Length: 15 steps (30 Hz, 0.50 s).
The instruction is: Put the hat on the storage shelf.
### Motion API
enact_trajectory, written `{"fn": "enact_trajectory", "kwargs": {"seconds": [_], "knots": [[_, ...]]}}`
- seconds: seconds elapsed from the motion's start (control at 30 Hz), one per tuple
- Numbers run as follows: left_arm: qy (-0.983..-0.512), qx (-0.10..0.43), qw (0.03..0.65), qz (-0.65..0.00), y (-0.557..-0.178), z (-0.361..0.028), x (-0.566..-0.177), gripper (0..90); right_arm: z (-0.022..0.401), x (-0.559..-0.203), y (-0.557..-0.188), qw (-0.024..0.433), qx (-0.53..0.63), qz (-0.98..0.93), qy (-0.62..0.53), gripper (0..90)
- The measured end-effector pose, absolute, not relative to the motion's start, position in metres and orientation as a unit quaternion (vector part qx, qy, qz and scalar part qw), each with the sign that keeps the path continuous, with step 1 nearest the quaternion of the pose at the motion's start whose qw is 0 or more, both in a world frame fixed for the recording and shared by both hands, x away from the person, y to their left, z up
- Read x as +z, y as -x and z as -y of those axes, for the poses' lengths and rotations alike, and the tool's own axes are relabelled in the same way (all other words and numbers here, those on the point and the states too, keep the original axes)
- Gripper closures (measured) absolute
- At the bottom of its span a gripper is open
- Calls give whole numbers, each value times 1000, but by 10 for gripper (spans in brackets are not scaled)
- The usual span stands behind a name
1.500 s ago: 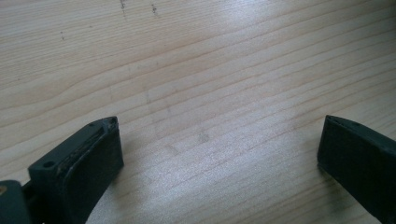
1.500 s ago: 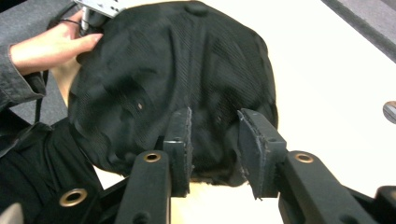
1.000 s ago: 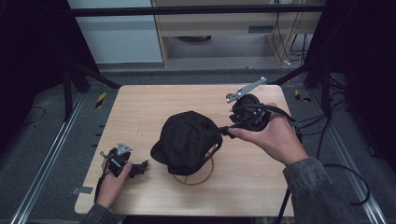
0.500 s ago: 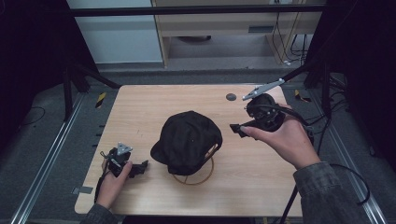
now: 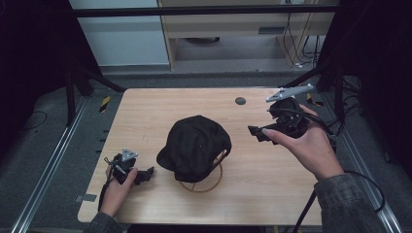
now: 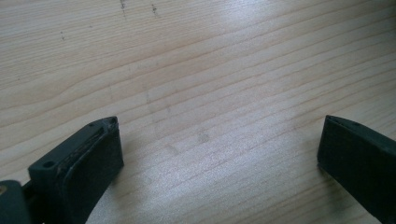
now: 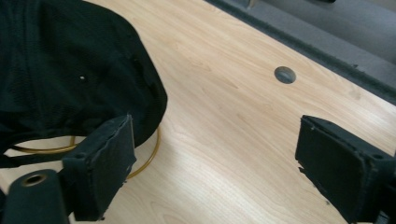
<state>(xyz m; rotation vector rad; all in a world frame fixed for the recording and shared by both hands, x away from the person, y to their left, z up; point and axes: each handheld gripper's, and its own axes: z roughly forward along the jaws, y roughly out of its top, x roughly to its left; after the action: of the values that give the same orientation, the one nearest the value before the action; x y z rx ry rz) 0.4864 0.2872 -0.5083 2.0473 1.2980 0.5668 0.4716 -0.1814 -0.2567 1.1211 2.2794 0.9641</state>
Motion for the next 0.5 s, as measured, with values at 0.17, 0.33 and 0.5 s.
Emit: {"fn": "enact_trajectory", "kwargs": {"seconds": [0.17,0.33,0.5], "knots": [[-779,216,321,-494,-486,-287,-508,0,191,-265,-471,223,355,-807,-416,80],[-779,216,320,-494,-486,-287,-508,0,201,-278,-468,229,363,-794,-431,71],[-779,216,321,-494,-486,-287,-508,0,211,-295,-465,225,366,-787,-444,72]]}}
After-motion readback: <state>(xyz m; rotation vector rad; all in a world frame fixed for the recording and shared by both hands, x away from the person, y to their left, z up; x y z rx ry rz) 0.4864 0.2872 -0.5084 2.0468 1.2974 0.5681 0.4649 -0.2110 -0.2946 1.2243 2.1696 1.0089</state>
